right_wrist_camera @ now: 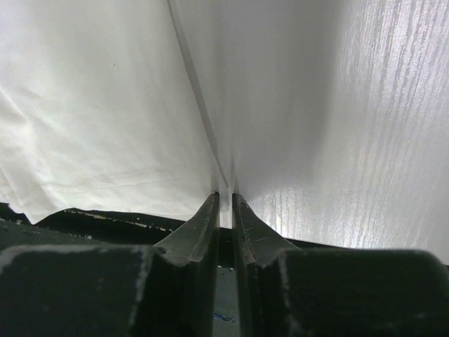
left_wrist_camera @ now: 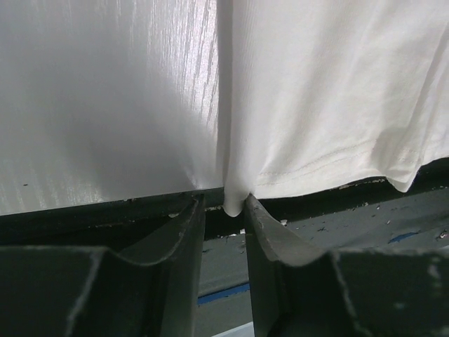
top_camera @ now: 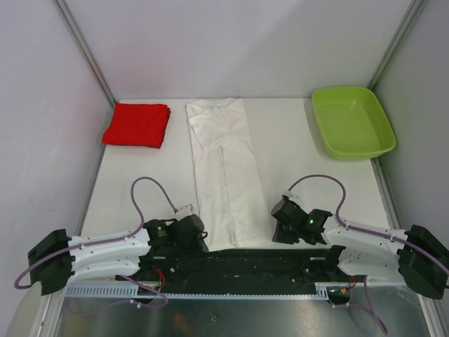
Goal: Fold and stack the t-shirts
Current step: Grab the bottom of the folded rectangular tshirt with both arms
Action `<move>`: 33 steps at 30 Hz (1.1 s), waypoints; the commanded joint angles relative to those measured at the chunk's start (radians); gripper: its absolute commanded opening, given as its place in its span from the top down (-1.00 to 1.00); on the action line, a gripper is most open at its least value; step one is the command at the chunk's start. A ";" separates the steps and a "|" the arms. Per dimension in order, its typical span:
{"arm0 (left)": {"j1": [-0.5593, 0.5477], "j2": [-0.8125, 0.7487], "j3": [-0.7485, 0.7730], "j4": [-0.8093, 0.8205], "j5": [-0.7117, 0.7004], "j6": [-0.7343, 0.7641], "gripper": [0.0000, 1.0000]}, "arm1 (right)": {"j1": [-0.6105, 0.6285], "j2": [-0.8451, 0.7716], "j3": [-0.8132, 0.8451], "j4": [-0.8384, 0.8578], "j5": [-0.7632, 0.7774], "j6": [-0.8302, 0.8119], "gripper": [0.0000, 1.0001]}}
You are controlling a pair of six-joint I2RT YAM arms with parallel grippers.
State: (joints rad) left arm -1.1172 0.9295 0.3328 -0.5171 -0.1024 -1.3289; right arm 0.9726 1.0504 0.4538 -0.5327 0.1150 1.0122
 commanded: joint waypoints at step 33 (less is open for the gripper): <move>-0.007 0.001 0.036 0.034 -0.008 -0.001 0.97 | 0.030 0.058 0.042 0.038 0.023 0.030 0.31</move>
State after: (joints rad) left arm -1.1172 0.9382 0.3351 -0.4885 -0.0990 -1.3281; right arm 0.9821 1.0908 0.4782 -0.5014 0.1158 1.0206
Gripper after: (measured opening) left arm 0.029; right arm 0.364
